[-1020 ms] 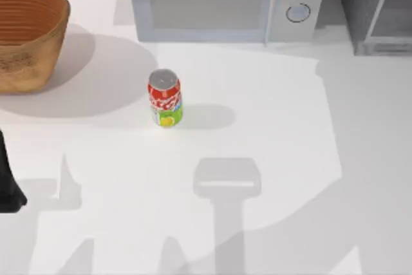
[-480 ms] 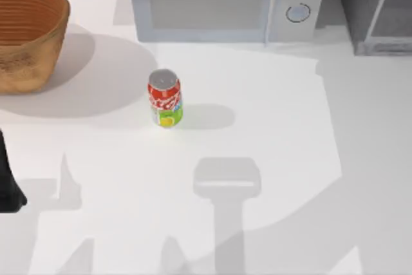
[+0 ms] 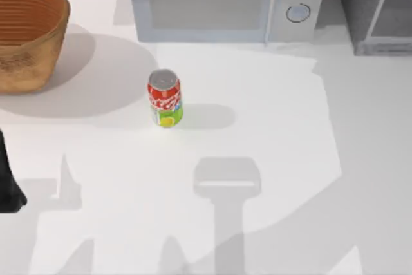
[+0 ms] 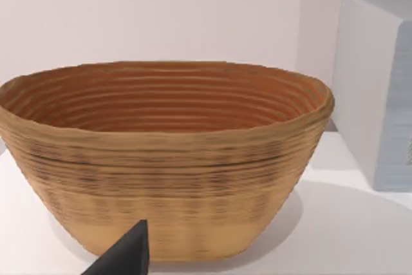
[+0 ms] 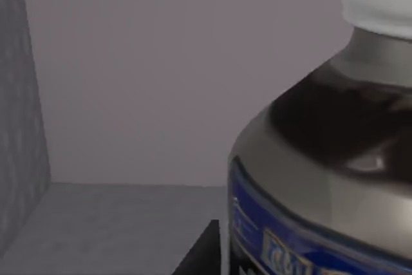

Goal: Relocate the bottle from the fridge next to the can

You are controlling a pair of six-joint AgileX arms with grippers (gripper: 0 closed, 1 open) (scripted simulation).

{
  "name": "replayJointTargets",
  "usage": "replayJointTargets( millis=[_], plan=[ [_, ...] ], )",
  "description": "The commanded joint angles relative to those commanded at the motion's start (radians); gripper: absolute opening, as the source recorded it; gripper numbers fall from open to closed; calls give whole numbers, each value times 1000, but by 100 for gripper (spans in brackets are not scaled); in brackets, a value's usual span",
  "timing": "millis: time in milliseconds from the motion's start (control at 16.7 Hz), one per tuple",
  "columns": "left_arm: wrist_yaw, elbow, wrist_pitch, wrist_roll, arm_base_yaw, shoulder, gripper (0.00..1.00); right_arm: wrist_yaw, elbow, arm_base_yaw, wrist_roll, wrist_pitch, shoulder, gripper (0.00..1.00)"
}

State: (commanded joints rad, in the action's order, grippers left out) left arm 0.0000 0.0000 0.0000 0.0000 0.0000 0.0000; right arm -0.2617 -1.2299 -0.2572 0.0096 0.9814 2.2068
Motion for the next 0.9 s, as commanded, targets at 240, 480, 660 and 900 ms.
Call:
replayJointTargets(
  millis=[240, 480, 660, 900],
  plan=[
    [0, 0, 0, 0, 0, 0, 100, 0, -23, -1, 2, -115, -71, 0],
    [0, 0, 0, 0, 0, 0, 100, -1, -40, -1, 2, -147, -104, 0],
    [0, 0, 0, 0, 0, 0, 100, -2, -34, -1, 3, -143, -102, 0],
    [0, 0, 0, 0, 0, 0, 100, -27, 79, -19, 8, -109, -189, 0]
  ],
)
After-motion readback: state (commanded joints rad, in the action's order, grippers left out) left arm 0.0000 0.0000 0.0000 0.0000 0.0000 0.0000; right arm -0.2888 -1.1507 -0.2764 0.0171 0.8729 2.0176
